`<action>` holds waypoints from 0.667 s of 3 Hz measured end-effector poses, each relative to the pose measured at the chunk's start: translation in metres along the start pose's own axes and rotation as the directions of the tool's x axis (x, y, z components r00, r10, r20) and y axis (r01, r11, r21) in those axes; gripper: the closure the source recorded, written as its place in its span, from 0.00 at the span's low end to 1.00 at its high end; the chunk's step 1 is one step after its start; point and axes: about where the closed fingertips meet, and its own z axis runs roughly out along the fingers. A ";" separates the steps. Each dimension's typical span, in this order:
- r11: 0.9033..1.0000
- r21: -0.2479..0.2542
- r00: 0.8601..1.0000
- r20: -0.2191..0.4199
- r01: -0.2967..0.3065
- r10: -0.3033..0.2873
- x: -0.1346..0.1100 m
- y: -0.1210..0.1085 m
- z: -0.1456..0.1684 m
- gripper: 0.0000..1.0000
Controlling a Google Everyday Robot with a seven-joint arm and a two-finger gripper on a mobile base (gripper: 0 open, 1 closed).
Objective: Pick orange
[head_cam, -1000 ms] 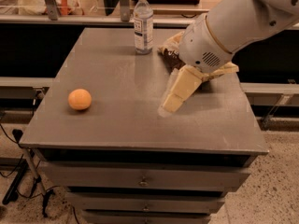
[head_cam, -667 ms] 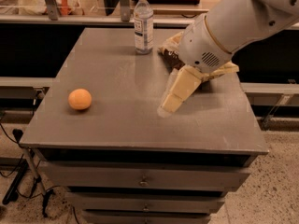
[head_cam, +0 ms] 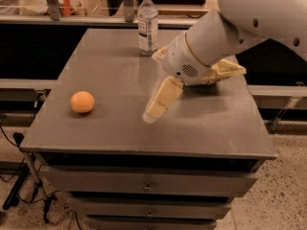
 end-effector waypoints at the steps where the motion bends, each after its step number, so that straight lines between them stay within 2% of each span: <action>1: 0.999 -0.036 0.999 0.043 0.002 -0.001 -0.006 -0.003 0.041 0.00; 2: 0.997 -0.069 0.993 0.117 0.038 -0.029 -0.020 -0.004 0.086 0.00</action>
Offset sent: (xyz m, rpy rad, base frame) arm 0.0379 0.1125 -0.0802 0.1933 0.0046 0.1520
